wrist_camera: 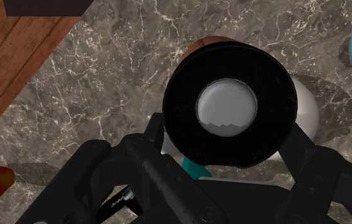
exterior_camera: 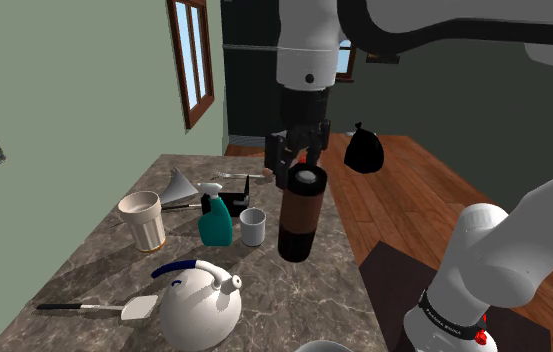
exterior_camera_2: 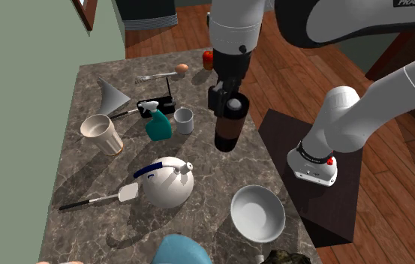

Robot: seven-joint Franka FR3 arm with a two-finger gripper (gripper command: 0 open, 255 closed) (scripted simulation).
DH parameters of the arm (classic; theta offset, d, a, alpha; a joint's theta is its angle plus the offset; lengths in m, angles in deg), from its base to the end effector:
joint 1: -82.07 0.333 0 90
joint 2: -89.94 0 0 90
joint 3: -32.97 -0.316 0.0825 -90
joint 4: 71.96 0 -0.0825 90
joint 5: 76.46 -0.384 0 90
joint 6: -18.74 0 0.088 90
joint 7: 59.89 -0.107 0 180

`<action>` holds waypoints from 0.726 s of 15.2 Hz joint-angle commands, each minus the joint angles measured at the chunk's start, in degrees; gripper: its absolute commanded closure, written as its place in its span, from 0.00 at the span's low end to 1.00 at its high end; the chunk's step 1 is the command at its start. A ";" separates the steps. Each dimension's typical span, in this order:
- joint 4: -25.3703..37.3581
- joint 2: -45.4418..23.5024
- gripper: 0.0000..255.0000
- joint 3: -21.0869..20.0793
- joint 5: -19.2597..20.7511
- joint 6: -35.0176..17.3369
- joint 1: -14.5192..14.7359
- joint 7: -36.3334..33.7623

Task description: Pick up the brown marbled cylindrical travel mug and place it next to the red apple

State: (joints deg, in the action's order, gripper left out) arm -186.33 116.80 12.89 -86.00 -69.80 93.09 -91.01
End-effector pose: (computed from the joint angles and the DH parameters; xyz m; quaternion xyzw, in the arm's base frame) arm 0.3253 0.2554 0.6309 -0.9998 0.0162 0.0057 0.0029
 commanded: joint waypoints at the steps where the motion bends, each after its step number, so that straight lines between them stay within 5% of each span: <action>1: 2.06 -0.52 1.00 0.05 0.18 1.51 -0.11 -0.18; 11: 9.14 -2.62 1.00 2.25 1.65 6.84 -1.28 2.08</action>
State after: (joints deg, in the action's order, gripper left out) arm -177.16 114.17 14.34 -84.68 -63.01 92.12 -90.08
